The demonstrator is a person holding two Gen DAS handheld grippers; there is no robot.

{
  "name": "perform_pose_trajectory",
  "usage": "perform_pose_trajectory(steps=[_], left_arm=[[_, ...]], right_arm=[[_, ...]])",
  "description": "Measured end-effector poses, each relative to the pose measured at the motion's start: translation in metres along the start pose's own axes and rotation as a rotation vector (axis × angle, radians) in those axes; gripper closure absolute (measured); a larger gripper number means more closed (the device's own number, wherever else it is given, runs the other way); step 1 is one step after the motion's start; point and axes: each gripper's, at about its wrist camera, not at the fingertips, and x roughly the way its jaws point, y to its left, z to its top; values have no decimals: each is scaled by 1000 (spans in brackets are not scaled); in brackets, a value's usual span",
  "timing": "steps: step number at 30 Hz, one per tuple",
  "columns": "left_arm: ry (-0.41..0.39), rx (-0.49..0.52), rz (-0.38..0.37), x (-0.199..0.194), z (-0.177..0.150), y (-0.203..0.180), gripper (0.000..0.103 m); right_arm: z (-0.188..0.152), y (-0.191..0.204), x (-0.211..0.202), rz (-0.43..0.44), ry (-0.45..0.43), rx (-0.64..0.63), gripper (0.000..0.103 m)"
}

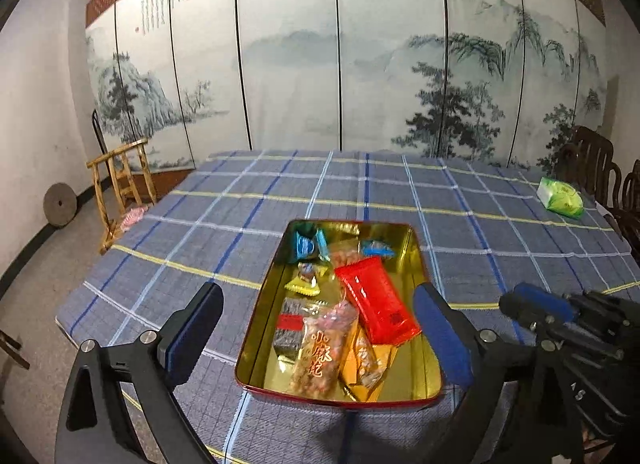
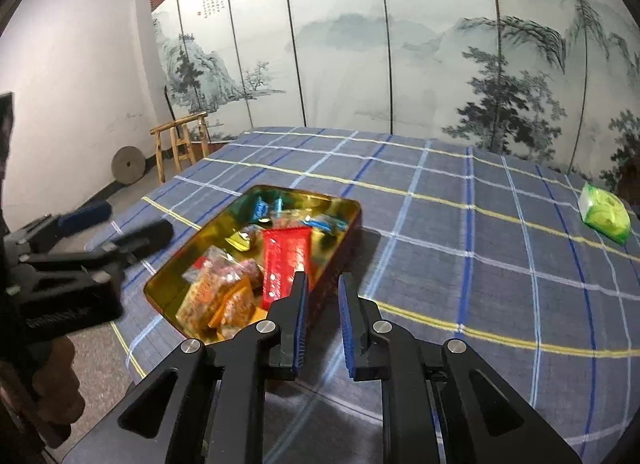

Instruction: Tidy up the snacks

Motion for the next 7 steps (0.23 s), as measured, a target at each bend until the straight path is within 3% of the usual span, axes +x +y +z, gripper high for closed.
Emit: perform_pose_trajectory(steps=[7], left_arm=[[-21, 67, -36, -14, 5, -32, 4]], right_arm=[[-22, -36, -3, -38, 31, 49, 70]])
